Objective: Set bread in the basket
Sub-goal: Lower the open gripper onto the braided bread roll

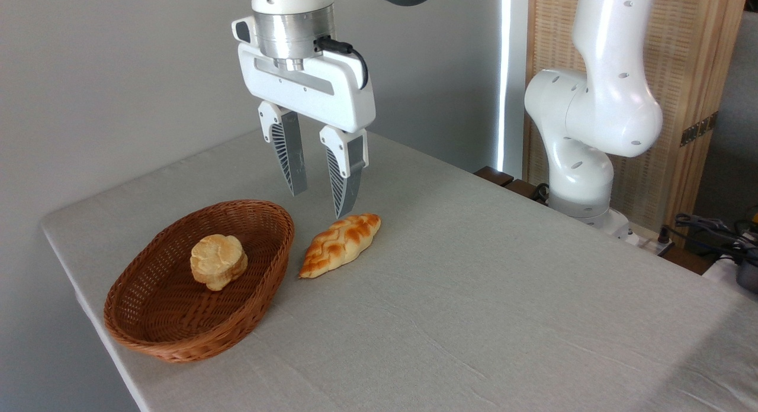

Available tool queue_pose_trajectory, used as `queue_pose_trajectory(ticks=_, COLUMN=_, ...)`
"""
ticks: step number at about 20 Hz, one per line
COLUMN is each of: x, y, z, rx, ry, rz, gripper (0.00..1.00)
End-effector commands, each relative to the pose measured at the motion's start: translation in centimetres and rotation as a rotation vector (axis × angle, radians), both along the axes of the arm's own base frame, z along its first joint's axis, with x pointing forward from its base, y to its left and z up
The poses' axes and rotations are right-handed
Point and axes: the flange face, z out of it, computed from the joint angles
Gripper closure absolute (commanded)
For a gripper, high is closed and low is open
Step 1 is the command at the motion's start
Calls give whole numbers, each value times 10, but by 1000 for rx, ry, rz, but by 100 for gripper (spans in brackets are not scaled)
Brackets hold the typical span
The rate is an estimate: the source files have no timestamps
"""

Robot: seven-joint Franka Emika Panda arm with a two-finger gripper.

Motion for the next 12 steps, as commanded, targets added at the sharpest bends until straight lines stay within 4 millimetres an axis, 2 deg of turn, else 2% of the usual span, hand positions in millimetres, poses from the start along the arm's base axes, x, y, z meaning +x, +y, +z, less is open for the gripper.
queue_pose_trajectory(ticks=1, x=0, y=-34, z=-14, rx=12, ry=45, rz=-49, gripper=0)
queue_pose_trajectory(ticks=5, x=-13, y=-63, z=-47, rx=-4, ry=76, rz=-103, gripper=0)
queue_pose_trajectory(ticks=8, x=-20, y=-64, z=-67, rx=-60, ry=80, rz=-80, gripper=0)
queue_pose_trajectory(ticks=12, x=-37, y=-71, z=-99, rx=-53, ry=104, rz=-97, gripper=0)
